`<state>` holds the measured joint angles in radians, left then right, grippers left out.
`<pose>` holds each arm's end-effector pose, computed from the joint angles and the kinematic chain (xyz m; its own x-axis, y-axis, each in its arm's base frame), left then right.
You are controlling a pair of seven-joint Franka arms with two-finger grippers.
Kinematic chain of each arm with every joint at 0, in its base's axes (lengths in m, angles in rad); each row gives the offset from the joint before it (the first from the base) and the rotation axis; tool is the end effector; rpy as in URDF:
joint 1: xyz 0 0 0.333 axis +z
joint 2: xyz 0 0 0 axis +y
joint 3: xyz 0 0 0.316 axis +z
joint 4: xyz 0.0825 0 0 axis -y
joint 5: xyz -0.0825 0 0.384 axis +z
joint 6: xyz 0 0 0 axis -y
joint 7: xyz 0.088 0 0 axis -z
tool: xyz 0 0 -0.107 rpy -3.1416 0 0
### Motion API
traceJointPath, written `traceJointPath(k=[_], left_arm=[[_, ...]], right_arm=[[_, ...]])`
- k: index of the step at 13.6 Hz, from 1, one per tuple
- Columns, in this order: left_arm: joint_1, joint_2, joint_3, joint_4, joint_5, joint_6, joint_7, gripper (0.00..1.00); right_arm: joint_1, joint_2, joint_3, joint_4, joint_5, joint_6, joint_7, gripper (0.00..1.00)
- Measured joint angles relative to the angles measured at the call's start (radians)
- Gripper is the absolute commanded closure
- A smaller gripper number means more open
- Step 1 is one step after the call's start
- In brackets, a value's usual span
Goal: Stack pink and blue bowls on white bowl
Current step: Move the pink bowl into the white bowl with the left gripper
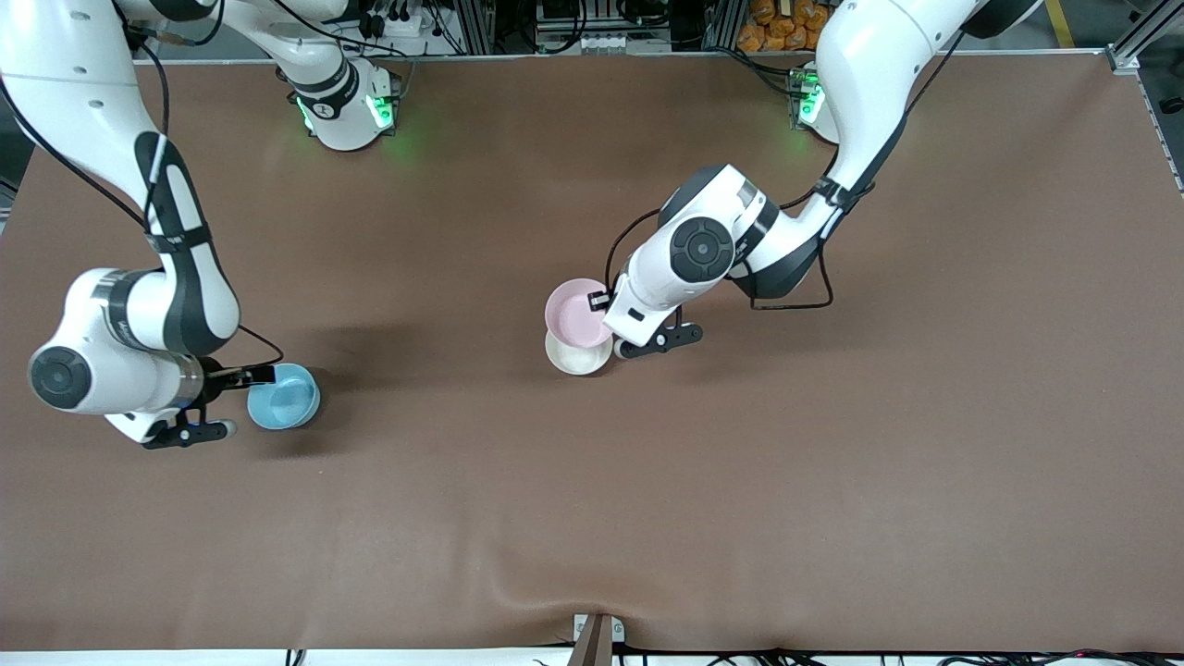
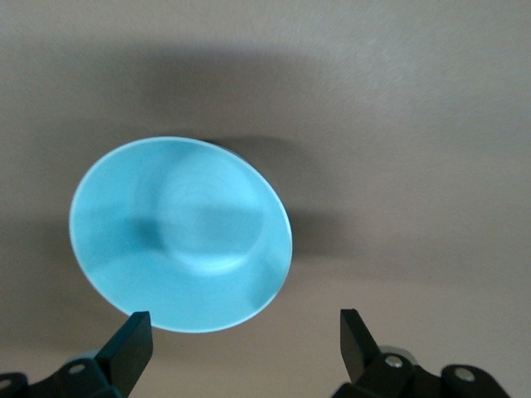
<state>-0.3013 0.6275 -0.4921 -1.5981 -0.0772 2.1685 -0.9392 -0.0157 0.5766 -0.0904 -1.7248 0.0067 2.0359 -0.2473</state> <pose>0.5168 -0.4604 0.3029 0.9317 0.2317 -0.2797 0.2903 -0.9379 0.1900 0.6364 -0.0630 0.2331 0.9542 0.1426 -0.2630 0.1421 -0.9896 -0.0208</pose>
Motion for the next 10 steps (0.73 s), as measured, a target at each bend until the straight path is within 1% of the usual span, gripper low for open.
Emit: traceJointPath(k=[4, 10], left_arm=[[-0.019, 0.049, 0.001, 0.0, 0.014, 0.051, -0.01, 1.0], [-0.037, 0.073, 0.032, 0.0, 0.021, 0.103, -0.012, 1.0]], right_arm=[[0.0, 0.046, -0.001, -0.002, 0.0, 0.024, -0.008, 0.0], [-0.011, 0.063, -0.002, -0.019, 0.0, 0.024, -0.009, 0.0]])
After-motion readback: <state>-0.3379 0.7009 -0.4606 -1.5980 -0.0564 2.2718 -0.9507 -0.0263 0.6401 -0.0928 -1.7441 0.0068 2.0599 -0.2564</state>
